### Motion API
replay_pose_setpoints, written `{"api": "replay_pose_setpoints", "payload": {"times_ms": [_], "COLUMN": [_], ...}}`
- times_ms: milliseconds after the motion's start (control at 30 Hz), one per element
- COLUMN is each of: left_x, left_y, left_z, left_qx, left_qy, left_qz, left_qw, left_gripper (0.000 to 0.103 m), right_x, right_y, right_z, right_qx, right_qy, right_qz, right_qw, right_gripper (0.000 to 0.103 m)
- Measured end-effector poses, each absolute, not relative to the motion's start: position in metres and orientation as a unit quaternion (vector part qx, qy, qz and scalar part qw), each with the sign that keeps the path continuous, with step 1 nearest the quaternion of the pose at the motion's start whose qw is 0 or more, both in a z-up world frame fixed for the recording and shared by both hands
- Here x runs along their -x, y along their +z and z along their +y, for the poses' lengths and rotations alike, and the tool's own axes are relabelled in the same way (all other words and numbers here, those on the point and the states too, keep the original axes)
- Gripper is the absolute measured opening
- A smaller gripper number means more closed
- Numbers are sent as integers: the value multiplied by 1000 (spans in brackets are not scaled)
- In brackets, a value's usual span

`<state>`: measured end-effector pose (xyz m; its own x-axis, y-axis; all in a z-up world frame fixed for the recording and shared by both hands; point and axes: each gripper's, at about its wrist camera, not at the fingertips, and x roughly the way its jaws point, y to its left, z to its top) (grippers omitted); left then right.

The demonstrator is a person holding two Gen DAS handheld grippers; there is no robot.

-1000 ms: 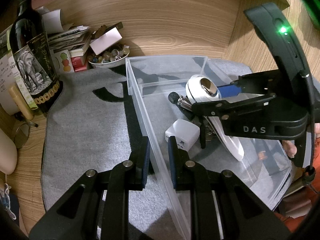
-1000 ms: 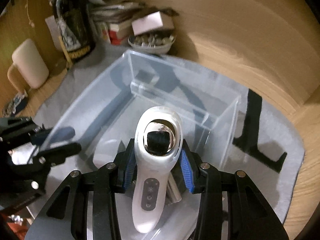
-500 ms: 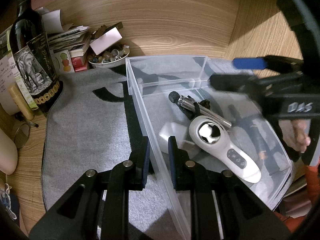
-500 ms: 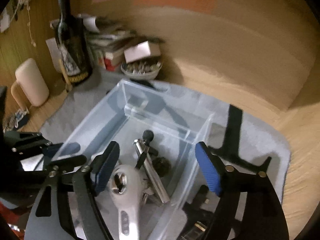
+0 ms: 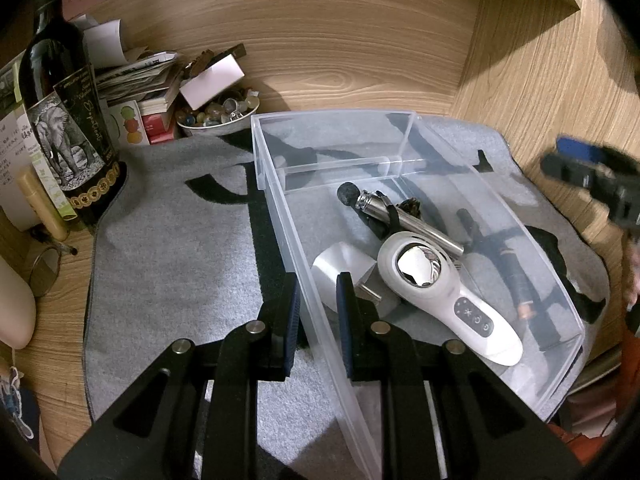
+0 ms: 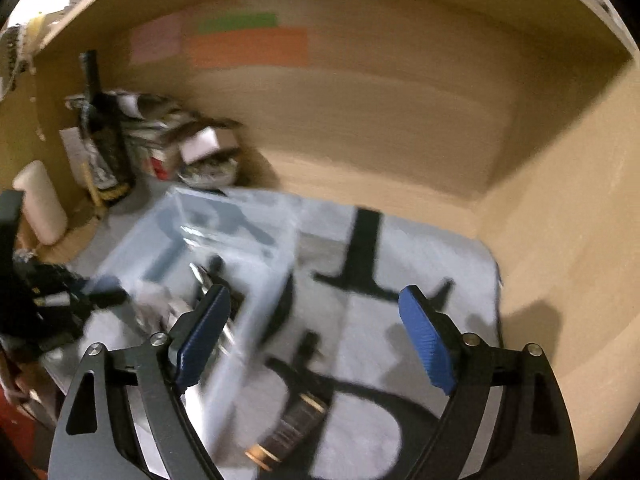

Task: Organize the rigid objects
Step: 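Grasp the black-and-gold rectangular case with the right tool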

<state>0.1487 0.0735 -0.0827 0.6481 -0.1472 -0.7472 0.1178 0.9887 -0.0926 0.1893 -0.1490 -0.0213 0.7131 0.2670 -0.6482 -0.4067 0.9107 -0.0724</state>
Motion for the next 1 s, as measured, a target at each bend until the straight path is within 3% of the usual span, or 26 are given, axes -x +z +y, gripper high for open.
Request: {"api": "replay_pose_setpoints", "payload": {"times_ms": [267,500,633,700,767,1000], "left_x": [-149,-150,-149,-149,-149,-148], "left_y": [-83,-84,-84,-84,-84,-85], "left_z": [74,75,75,75,75,75], "left_qx": [19,19,19,19,18,18], "left_qy": [-73,-70,-69,-69,-69,-69], "left_qz": [415,416,417,417,417,416], "left_qw": [907,906,906,906,906,906], "left_gripper": [17,17,17,17,17,17], "right_x": [-189,-181,-176,-170,-169,-173], "right_y": [-88,-111,-124,-123,-120,-108], "right_z": [-185,-179,-166,-166,-169,-180], "right_qx": [91,73,106,118,114,104], "right_qy": [155,203,220,218,217,184], "right_qz": [407,439,450,435,435,421], "right_qw": [896,872,859,866,866,882], "right_gripper": [84,82,64,50,22,21]}}
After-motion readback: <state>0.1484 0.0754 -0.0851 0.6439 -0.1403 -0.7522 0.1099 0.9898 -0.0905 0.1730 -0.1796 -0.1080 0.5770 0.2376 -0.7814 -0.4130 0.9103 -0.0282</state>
